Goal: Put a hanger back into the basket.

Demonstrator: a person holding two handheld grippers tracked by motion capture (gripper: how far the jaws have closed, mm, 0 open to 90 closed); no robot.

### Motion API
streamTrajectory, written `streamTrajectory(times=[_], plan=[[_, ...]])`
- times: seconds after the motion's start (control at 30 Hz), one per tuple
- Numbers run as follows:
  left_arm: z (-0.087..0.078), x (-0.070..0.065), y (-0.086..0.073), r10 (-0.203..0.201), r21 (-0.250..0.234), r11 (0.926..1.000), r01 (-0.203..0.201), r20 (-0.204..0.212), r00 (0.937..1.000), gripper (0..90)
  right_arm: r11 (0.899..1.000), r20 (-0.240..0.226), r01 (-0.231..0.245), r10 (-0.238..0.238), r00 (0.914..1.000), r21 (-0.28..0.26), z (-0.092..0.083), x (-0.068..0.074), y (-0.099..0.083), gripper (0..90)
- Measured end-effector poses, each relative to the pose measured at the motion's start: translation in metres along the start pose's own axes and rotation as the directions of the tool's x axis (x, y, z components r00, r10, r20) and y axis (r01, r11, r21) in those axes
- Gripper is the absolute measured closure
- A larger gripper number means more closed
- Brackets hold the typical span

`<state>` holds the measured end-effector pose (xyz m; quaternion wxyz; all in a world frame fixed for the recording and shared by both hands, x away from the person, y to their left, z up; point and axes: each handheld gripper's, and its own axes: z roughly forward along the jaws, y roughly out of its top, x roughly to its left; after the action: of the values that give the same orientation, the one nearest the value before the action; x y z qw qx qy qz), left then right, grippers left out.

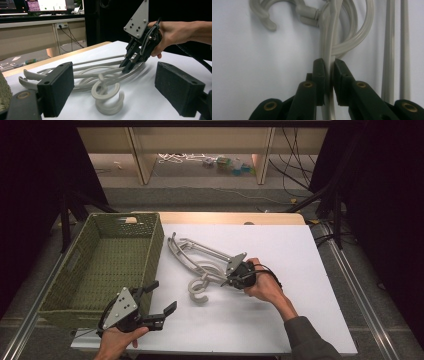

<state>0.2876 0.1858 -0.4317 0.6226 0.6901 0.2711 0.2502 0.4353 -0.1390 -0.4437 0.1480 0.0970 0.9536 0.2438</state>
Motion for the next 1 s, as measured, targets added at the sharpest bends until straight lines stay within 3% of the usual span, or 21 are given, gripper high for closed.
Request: streamTrajectory(times=[0.27, 0.4, 0.57, 0.6, 0.7, 0.87, 1.0], plan=[[0.0, 0.0, 0.0, -0.002, 0.001, 1.0, 0.002, 0.001, 1.0, 15.7, 1.0, 0.01, 0.008, -0.008, 0.9999, 0.004, -0.002, -0.002, -0.001, 81.6], [0.0, 0.001, 0.0, 0.006, 0.005, 1.0, -0.006, 0.001, 1.0, 15.7, 0.999, 0.062, 0.033, -0.033, 0.9975, 0.006, -0.01, -0.003, 0.0, 82.4], [0.0, 0.0, 0.0, 0.006, 0.005, 1.0, -0.006, -0.003, 1.0, 15.8, 0.996, 0.088, 0.085, -0.082, 0.9927, -0.022, -0.03, -0.005, 0.004, 82.7], [0.0, 0.0, 0.0, 0.006, 0.005, 1.0, -0.006, -0.003, 1.0, 15.8, 0.993, 0.119, 0.118, -0.115, 0.9863, -0.02, -0.033, -0.006, 0.004, 82.8], [0.0, 0.0, 0.0, 0.009, 0.005, 1.0, -0.008, -0.004, 1.0, 15.9, 0.989, 0.138, 0.14, -0.133, 0.9814, -0.043, -0.042, -0.006, 0.005, 82.9], [0.0, 0.0, 0.0, 0.022, 0.004, 0.9998, -0.022, -0.006, 0.9997, 16.0, 0.985, 0.139, 0.154, -0.142, 0.9799, -0.08, -0.057, -0.005, 0.004, 83.0], [0.001, -0.001, 0.0, 0.039, 0.01, 0.9992, -0.039, -0.01, 0.9992, 16.0, 0.984, 0.105, 0.131, -0.118, 0.9874, -0.121, -0.07, -0.004, -0.001, 83.0]])
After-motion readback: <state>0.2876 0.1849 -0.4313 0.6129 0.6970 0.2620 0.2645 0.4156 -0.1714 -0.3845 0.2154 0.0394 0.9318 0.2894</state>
